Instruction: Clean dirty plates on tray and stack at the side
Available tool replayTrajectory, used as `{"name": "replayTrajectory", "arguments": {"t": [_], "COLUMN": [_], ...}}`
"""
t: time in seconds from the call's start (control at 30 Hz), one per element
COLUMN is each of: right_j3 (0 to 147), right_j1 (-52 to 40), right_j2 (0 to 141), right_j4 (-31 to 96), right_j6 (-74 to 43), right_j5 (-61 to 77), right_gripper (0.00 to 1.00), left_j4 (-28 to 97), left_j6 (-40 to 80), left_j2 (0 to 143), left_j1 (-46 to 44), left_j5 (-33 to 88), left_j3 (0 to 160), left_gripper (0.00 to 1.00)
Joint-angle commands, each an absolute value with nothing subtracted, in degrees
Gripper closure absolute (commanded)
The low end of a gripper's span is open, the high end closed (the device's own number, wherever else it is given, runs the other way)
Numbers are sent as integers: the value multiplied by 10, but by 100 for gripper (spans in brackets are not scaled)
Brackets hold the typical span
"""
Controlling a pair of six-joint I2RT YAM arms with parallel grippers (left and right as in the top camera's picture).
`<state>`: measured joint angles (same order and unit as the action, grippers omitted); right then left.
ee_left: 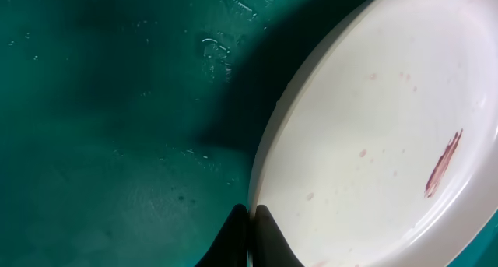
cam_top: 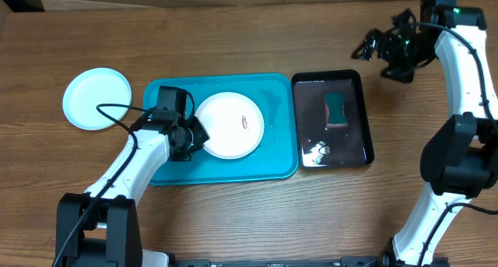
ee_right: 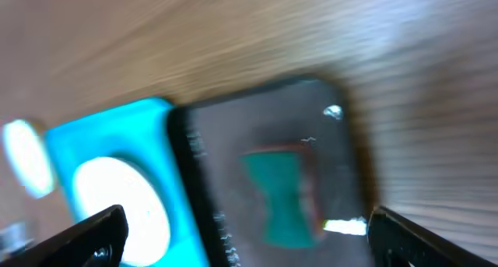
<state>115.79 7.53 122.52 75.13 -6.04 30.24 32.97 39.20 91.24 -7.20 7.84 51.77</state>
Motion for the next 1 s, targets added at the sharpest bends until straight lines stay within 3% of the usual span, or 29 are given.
{"name": "replayTrajectory", "arguments": {"t": [0.0, 0.23, 0.4, 0.43, 0.5, 0.53, 0.73, 0.83, 0.97], "right_j3": [1192, 1192, 1192, 1192, 1192, 1192, 1152, 1112, 1042], "right_j1": [48, -50, -117, -126, -143, -150, -173, -170, -158], "right_j2": [1191, 1181, 1181, 1181, 1182, 1183, 1183, 1183, 1184], "right_j4": [768, 837, 857, 860, 867, 869, 865, 845, 781], "right_j6": [-45, -77, -72, -73, -77, -79, -105, -105, -105], "right_j5": [353, 124, 124, 120, 92, 72, -48, -55, -55], "right_gripper": [0, 0, 0, 2, 20, 24, 27, 28, 38], "left_j4": [329, 321, 311, 310, 311, 311, 305, 303, 304], "left_j6": [377, 416, 427, 427, 426, 423, 407, 392, 368], "left_j2": [907, 909, 926, 932, 945, 952, 963, 963, 963], "left_j1": [-77, -77, -77, -77, -77, -77, -77, -77, -77], "left_j5": [75, 75, 79, 86, 102, 107, 108, 111, 116], "left_j3": [511, 507, 507, 507, 507, 507, 507, 507, 507], "left_gripper": [96, 96, 96, 96, 96, 96, 95, 82, 76]}}
